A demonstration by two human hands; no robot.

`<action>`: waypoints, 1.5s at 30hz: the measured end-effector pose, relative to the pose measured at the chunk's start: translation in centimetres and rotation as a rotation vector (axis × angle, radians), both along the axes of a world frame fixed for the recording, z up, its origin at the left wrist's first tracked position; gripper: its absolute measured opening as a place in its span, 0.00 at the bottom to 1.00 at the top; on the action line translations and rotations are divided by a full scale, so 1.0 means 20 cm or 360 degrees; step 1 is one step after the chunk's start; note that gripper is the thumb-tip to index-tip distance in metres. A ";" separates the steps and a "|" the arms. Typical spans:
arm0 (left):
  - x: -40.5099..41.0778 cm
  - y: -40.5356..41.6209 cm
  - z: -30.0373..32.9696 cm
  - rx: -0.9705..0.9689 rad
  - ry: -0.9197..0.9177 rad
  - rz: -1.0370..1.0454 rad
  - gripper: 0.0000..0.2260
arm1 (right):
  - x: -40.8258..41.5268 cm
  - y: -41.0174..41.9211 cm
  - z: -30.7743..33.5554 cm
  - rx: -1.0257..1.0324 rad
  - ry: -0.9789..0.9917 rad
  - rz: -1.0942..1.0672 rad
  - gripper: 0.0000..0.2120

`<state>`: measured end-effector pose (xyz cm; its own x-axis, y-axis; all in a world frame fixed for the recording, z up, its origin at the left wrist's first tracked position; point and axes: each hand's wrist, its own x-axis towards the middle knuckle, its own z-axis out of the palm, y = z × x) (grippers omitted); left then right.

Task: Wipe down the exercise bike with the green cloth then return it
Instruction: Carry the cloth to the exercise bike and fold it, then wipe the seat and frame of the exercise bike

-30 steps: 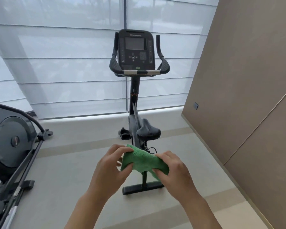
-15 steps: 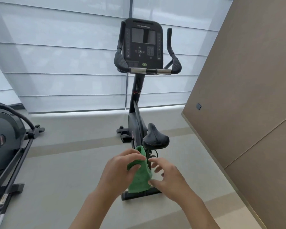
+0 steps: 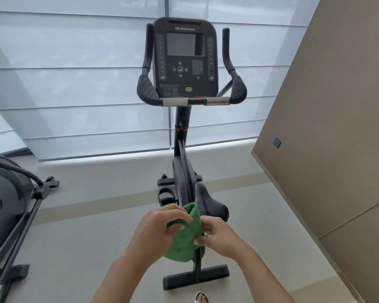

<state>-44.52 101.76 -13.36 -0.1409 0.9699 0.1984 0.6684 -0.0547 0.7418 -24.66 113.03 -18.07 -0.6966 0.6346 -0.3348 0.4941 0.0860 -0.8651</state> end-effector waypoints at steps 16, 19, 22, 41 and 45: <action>0.04 0.66 -0.47 -0.0470 -0.0411 0.0343 0.15 | 0.17 0.84 -0.38 -0.0346 -0.0230 0.0006 0.06; 0.04 0.71 -0.55 -0.0528 -0.0512 0.0393 0.15 | 0.21 0.91 -0.38 -0.0402 -0.0249 0.0005 0.14; 0.03 0.77 -0.64 -0.0570 -0.0527 0.0372 0.15 | 0.21 1.01 -0.42 -0.0340 -0.0273 -0.0109 0.15; -0.26 0.99 -1.04 -0.1163 0.0107 -0.0264 0.23 | -0.36 0.47 -1.00 0.0666 -0.1270 -0.0266 0.43; -0.28 1.00 -1.12 -0.1203 0.0089 -0.0236 0.21 | -0.46 0.53 -1.09 0.0773 -0.1382 -0.0312 0.46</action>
<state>-50.11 121.69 -35.71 -0.0084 0.8525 -0.5226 0.7311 0.3618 0.5784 -33.86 123.67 -39.81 -0.2041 0.9137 -0.3513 0.9787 0.1828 -0.0932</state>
